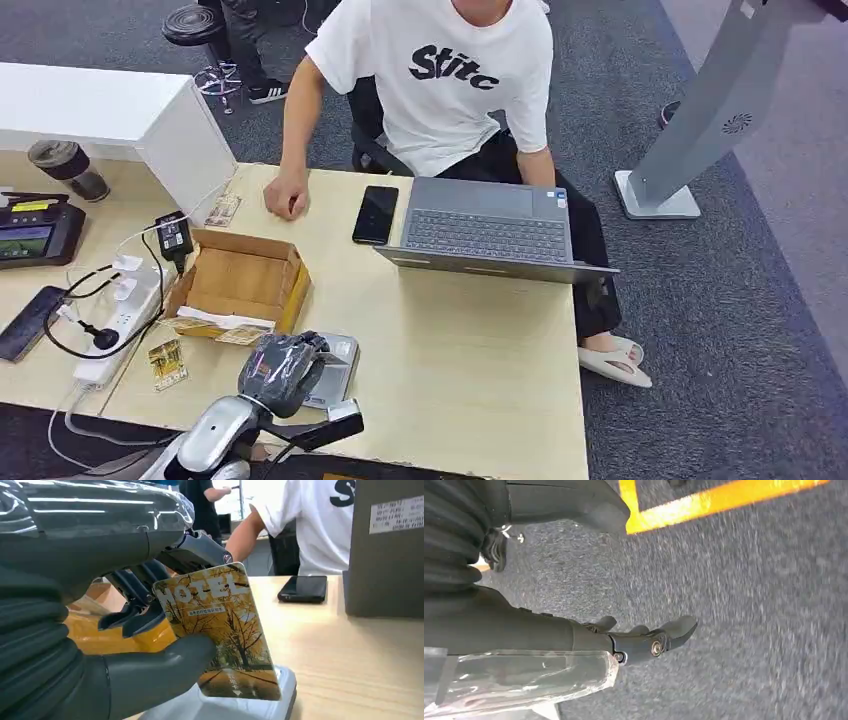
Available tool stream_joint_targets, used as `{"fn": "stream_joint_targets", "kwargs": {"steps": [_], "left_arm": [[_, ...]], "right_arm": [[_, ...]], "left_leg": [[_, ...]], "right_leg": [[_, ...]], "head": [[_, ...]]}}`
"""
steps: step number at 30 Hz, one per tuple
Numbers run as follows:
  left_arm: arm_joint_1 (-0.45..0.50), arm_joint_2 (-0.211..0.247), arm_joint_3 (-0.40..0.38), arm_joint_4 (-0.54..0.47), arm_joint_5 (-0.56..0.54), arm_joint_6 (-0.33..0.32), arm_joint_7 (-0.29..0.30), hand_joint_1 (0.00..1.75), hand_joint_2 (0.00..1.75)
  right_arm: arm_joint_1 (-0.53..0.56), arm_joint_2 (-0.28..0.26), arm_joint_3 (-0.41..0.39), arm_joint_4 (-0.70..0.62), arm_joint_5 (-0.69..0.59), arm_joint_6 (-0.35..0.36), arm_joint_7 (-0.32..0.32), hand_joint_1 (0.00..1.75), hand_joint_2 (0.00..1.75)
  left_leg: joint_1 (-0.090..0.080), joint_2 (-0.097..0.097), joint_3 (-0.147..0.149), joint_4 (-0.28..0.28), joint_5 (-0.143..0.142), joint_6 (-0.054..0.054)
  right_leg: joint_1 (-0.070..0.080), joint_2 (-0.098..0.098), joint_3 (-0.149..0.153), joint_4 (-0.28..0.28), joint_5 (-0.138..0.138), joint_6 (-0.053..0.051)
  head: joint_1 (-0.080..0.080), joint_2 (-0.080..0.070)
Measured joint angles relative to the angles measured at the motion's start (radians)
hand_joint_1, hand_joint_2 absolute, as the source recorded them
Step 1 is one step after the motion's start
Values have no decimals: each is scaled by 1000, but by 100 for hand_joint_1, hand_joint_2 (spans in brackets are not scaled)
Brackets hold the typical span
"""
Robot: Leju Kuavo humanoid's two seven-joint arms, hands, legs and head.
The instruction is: Pass the card to the sensor for recognition and then transmit it.
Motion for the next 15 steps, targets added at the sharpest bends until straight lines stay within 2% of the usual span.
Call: {"fn": "stream_joint_targets", "kwargs": {"steps": [8, 15], "left_arm": [[0, -11, 0, 31, -2, 10, -1, 175, 175], [2, -16, 0, 47, -4, 9, -1, 175, 175]], "right_arm": [[-2, -2, -19, -2, 18, 118, -6, 0, 175], [-5, -8, -35, 2, 37, 125, -16, 0, 175]], "left_leg": [[0, 0, 0, 0, 0, 0], [0, 0, 0, 0, 0, 0]], "right_leg": [[0, 0, 1, 0, 0, 0], [0, -1, 1, 0, 0, 0]], "head": [[0, 0], [-1, 0]]}}
